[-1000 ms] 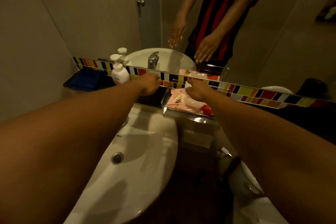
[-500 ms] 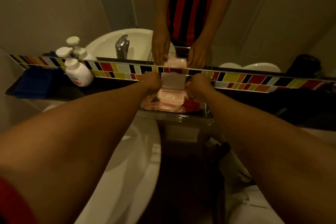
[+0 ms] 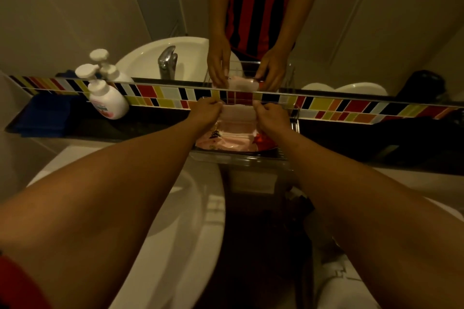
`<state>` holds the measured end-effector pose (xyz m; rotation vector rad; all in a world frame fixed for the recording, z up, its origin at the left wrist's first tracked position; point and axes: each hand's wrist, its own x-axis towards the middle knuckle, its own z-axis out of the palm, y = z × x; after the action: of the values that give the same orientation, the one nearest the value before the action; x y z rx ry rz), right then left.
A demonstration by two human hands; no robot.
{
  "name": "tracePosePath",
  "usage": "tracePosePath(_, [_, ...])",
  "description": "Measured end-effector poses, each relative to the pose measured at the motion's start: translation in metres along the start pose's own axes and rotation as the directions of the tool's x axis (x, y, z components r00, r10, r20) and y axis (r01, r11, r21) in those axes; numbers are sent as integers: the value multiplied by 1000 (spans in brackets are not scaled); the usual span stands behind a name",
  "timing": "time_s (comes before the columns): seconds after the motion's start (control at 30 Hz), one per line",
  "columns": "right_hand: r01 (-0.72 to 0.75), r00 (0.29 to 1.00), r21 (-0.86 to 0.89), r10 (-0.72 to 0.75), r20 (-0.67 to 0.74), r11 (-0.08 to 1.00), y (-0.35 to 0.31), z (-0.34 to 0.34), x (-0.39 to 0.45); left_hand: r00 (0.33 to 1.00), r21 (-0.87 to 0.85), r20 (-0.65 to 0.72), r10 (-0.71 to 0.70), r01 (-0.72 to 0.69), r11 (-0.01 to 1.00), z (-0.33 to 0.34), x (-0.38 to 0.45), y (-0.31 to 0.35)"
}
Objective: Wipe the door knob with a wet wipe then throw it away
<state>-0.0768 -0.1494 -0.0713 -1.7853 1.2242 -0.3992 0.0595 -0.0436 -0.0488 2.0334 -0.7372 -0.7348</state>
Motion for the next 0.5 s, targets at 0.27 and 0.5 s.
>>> tracePosePath(0.27, [51, 995, -119, -41, 86, 992, 14, 11, -15, 994, 287, 89, 70, -93, 953, 7, -20, -22])
tracePosePath(0.5, [172, 983, -277, -148, 107, 945, 22, 17, -13, 980, 486, 155, 128, -188, 853, 20, -23, -34])
